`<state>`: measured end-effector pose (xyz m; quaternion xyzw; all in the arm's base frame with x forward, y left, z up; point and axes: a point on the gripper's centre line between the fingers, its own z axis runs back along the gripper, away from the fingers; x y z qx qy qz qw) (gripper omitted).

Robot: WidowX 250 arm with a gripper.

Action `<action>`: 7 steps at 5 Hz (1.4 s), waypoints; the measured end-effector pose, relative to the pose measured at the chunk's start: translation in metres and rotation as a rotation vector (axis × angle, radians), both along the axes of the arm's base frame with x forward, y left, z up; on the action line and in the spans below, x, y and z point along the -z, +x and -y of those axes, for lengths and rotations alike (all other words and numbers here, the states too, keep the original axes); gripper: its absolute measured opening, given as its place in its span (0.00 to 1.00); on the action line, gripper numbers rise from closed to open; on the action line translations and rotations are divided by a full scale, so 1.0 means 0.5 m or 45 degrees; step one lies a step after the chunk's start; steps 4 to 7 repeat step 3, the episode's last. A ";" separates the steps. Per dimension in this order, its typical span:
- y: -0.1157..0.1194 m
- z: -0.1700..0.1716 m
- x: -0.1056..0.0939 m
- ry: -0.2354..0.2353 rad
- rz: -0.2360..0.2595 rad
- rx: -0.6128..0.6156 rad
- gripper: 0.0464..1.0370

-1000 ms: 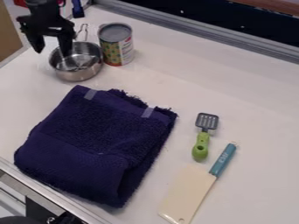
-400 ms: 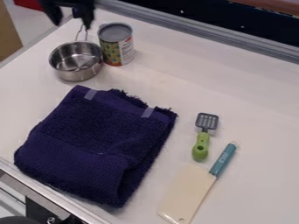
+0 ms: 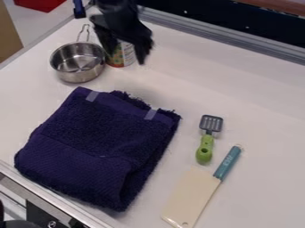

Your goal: Rebote pick the silver pan to left side the table

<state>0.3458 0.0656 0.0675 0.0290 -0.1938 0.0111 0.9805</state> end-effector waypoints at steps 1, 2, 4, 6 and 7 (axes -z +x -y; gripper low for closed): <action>0.049 0.079 0.000 -0.004 0.039 -0.042 0.96; 0.107 0.132 -0.001 -0.025 0.010 -0.062 0.96; 0.163 0.161 0.017 -0.010 0.005 -0.129 0.96; 0.163 0.161 0.017 -0.010 0.005 -0.129 0.96; 0.163 0.161 0.017 -0.010 0.005 -0.129 0.96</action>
